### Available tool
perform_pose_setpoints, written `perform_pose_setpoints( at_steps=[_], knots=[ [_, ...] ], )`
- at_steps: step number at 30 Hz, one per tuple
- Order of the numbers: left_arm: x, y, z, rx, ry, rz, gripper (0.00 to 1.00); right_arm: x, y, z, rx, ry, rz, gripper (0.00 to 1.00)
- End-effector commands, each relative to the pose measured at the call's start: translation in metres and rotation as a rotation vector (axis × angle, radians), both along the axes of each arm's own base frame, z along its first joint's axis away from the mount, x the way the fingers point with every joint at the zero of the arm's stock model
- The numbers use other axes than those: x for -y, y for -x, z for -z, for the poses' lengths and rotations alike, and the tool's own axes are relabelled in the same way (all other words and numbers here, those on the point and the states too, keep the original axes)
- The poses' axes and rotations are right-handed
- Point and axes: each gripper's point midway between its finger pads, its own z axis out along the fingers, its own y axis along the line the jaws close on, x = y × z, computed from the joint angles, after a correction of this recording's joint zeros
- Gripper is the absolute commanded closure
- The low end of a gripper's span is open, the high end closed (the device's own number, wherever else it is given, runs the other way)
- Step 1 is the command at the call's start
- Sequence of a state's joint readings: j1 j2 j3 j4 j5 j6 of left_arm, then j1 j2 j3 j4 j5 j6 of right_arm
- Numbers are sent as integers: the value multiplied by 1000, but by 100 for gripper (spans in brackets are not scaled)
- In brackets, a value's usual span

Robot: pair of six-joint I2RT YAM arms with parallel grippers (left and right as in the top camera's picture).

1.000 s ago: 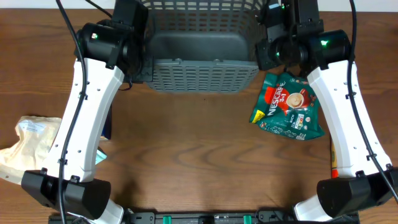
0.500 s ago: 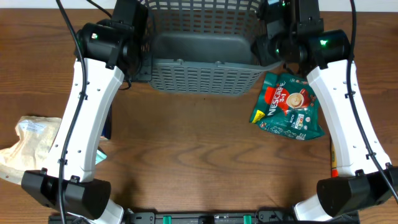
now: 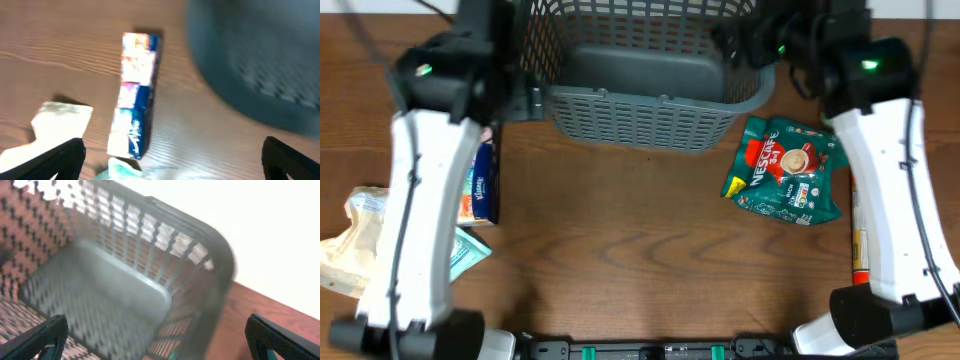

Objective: Pack container

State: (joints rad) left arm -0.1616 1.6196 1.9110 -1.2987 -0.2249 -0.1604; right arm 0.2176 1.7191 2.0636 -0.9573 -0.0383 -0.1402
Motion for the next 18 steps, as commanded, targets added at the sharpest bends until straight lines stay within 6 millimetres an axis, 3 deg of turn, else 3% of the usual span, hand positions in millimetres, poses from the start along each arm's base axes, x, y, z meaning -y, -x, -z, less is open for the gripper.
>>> perform_pose_setpoints(
  at_steps=[1, 5, 8, 10, 14, 18],
  knots=[
    [-16, 23, -36, 101, 1, -44, 1, 60, 16, -29, -1, -112, 365, 1],
    [-22, 45, -51, 126, -3, -41, 1, 131, 71, -13, -134, -91, 770, 1],
    [-23, 61, -50, 80, -43, 22, 1, 165, 107, 8, -256, -100, 950, 1],
    [-24, 66, -47, 45, -62, 49, 1, 178, 120, 19, -317, -117, 1023, 1],
    [-24, 65, -43, 12, -95, 101, 1, 180, 129, 51, -468, -173, 1011, 1],
    [-24, 61, -39, -3, -115, 133, 1, 152, 119, 90, -631, -260, 812, 1]
  ],
)
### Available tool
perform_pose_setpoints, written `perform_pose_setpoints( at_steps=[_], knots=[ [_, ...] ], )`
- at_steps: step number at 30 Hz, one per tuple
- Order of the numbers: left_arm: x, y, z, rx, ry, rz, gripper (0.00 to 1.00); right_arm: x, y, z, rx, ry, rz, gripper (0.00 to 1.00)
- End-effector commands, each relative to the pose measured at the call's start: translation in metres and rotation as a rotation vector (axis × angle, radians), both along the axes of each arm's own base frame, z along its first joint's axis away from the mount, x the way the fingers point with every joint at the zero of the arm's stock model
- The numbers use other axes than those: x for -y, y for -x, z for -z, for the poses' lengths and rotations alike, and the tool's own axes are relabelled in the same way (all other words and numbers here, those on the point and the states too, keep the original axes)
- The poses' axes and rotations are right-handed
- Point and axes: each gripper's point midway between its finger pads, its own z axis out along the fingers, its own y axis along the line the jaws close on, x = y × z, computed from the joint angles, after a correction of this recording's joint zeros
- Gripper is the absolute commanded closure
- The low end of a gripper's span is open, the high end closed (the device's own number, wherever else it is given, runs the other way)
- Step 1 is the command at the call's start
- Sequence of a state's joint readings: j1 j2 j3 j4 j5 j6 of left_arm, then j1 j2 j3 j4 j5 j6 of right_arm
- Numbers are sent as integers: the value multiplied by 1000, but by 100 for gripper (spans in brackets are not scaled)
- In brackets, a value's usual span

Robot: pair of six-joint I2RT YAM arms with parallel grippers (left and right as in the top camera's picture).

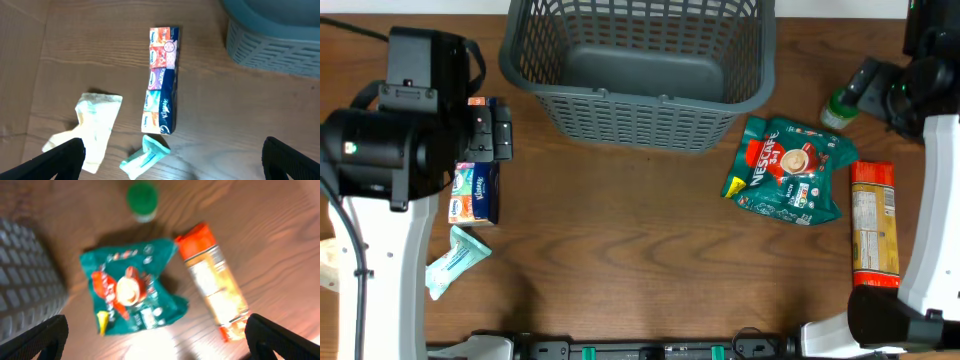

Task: Pack container
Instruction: 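Move the right gripper down onto the green Nescafé pouch and grasp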

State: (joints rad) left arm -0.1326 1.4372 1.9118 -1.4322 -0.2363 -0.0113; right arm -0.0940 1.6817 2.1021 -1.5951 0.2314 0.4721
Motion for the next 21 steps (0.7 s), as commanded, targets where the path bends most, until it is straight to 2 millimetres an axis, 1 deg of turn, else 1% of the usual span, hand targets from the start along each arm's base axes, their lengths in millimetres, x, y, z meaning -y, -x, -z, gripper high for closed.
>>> perform_pose_setpoints(
  at_steps=[1, 3, 5, 8, 12, 17, 19, 21],
  knots=[
    [-3, -4, 3, -24, -40, 40, 1, -34, -4, 36, -63, -215, -149, 1],
    [-3, -6, 5, -28, -39, 36, 1, -44, -8, 61, -95, -273, -231, 1],
    [-5, -7, 6, -33, -40, 29, 1, -44, -10, 83, -123, -280, -284, 1],
    [-10, -7, 6, -33, -39, 15, 1, -35, -8, 121, -169, -272, -297, 1],
    [-17, -6, 6, -34, -39, -7, 1, -21, -5, 160, -177, -311, -277, 1],
    [-19, -6, 6, -34, -39, -14, 1, -20, 2, 195, -150, -422, -311, 1],
    [-19, -6, 6, -34, -39, -14, 1, -24, 4, 205, -140, -447, -345, 1],
    [-19, -6, 6, -33, -38, -14, 1, -26, 6, 220, -133, -448, -366, 1]
  ],
)
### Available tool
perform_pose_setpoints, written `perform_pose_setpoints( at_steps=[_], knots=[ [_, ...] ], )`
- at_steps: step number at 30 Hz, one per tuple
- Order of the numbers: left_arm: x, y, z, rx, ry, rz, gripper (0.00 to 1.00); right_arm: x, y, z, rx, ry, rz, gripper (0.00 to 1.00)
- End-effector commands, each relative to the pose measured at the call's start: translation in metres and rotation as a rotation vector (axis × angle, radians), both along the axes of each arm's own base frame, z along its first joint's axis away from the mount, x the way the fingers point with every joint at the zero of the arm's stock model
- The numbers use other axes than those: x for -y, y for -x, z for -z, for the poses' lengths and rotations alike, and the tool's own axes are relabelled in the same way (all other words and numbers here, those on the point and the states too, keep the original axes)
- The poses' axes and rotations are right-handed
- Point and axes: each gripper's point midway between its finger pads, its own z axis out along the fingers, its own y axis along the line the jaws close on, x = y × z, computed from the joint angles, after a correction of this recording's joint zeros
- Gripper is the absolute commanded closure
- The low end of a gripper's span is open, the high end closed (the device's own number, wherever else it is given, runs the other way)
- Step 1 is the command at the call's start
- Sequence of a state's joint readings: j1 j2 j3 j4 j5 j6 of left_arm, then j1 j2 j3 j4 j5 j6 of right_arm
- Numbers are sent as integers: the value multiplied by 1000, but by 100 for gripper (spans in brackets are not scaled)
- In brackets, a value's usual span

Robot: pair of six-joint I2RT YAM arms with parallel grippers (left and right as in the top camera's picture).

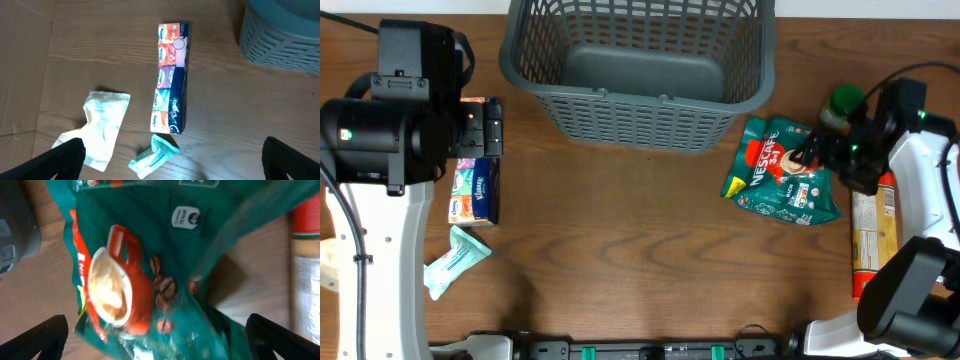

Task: Pack container
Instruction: 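Move the right gripper down onto the green Nescafé pouch and grasp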

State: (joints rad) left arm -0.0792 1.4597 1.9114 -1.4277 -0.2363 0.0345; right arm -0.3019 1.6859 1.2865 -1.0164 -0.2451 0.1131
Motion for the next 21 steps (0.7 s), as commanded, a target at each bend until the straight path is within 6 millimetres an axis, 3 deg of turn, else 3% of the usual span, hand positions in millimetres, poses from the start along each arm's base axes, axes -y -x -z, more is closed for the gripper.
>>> perform_pose_setpoints(
  at_steps=[1, 6, 12, 13, 14, 15, 16, 21],
  knots=[
    [-3, -1, 0, -5, -13, 2, 1, -15, 4, 17, 36, -65, -84, 1],
    [3, -1, 2, -8, 17, 19, 1, -29, -3, 55, 148, -123, -106, 1],
    [4, -1, 2, -8, 23, 22, 1, -32, -7, 93, 273, -103, -44, 1],
    [4, -1, 2, -8, 23, 22, 1, -32, -5, 98, 284, -99, -46, 9],
    [4, -1, 2, -8, 26, 24, 1, -33, -2, 102, 288, -97, -46, 32],
    [5, -1, 2, -8, 27, 24, 1, -32, 2, 105, 279, -90, -42, 83],
    [5, -1, 2, -9, 28, 25, 1, -31, 5, 108, 264, -86, -23, 99],
    [5, -1, 2, -9, 30, 26, 1, -30, 4, 105, 250, -100, 29, 99]
  ],
)
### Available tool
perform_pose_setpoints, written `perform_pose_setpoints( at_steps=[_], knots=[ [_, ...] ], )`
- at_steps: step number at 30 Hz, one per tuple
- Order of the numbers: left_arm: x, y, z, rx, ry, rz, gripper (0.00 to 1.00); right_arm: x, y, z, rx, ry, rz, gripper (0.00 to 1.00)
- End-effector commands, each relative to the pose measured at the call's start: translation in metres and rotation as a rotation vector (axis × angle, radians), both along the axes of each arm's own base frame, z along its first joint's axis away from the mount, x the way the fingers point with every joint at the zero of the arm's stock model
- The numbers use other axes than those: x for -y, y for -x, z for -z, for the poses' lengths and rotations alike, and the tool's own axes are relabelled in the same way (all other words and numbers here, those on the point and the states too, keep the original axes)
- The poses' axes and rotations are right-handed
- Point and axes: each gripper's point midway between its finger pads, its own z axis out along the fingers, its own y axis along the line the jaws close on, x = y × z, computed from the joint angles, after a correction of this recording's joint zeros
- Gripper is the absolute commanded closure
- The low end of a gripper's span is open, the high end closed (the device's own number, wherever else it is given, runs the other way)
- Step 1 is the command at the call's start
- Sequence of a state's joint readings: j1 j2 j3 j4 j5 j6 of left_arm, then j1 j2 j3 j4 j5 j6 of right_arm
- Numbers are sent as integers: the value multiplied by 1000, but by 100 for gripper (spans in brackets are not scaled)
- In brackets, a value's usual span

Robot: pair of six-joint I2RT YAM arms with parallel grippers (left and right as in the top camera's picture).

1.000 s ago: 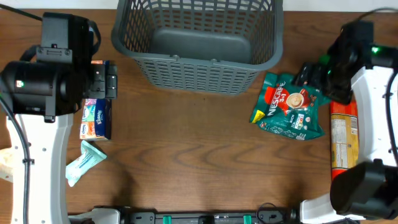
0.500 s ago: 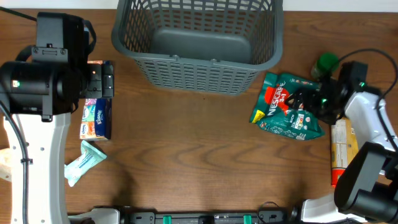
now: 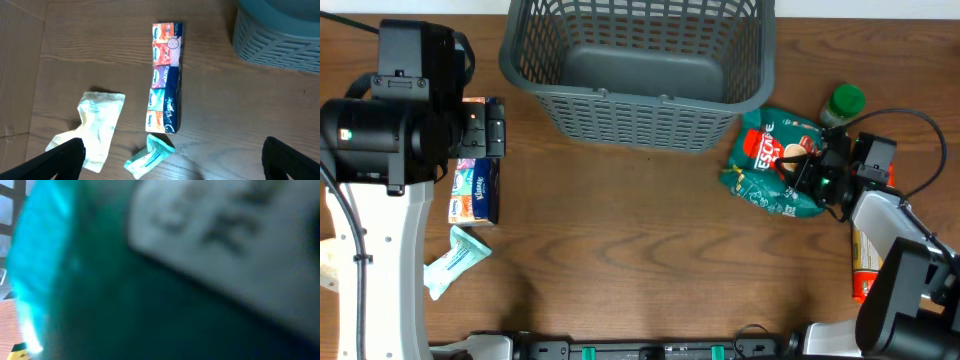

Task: Pack container
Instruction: 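Move the right gripper down onto the green Nescafé pouch and grasp, then carry the pouch with the right gripper and drop it into the basket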

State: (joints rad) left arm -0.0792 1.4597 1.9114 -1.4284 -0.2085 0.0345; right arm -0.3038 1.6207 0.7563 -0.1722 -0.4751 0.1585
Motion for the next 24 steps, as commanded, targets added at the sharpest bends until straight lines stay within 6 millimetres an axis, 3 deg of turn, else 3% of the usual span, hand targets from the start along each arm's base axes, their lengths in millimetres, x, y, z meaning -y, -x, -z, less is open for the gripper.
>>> perform_pose_setpoints(
  at_steps=[1, 3, 7, 13, 16, 19, 24],
  knots=[
    [1, -1, 1, -6, 6, 13, 1, 0, 29, 38, -163, -2, 71, 99],
    [1, -1, 1, -6, 6, 13, 1, 2, 22, 25, -139, -3, 86, 99],
    [1, -1, 1, -6, 6, 13, 1, 15, 1, -27, -46, 48, 112, 99],
    [1, -1, 1, -6, 8, 14, 1, 58, -21, -150, 114, 261, 247, 99],
    [1, -1, 1, -6, 9, 14, 1, 65, -26, -209, 210, 335, 246, 99],
    [1, -1, 1, -5, 8, 13, 1, 48, -30, -256, 295, 413, 89, 99],
    [1, -1, 1, -5, 9, 13, 1, 3, -28, -329, 452, 618, -206, 99]
  ],
)
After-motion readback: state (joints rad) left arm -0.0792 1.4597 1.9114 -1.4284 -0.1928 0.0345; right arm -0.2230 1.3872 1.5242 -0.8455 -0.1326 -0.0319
